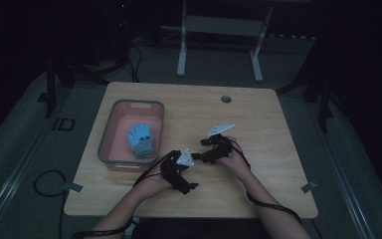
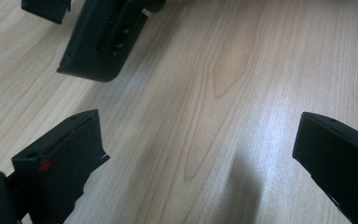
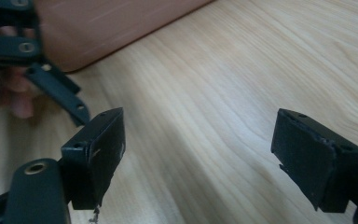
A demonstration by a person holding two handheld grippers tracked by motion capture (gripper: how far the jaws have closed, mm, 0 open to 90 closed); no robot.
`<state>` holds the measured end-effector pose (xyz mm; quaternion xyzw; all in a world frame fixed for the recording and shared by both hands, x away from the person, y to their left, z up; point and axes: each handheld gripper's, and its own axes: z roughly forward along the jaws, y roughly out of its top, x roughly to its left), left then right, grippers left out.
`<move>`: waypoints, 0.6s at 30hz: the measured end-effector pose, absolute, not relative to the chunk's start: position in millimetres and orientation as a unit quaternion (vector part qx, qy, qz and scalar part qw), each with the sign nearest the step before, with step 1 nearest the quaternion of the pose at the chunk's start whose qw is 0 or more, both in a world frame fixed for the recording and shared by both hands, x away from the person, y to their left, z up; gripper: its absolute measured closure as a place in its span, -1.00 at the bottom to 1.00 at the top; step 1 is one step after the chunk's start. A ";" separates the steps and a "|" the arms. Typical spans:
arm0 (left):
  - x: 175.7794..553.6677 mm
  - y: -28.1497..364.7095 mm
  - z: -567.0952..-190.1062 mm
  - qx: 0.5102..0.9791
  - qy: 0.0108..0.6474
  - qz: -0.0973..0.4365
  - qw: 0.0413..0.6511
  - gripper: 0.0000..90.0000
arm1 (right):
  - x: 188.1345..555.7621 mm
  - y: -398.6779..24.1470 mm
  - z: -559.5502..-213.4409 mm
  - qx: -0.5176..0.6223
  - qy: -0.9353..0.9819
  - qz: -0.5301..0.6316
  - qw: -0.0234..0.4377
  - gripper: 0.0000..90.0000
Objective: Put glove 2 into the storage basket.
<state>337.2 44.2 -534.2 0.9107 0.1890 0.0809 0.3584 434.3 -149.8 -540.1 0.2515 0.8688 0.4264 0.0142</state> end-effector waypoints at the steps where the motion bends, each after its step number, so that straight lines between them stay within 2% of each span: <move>1: 337.2 44.2 -534.2 0.911 0.189 0.081 0.358 -0.96 | 433.8 -149.4 -541.4 0.244 0.870 0.428 0.013 -0.62; 18: 331.6 46.2 -542.6 0.914 0.175 0.069 0.360 -0.96 | 426.6 -150.9 -553.3 0.180 0.889 0.422 0.001 -0.62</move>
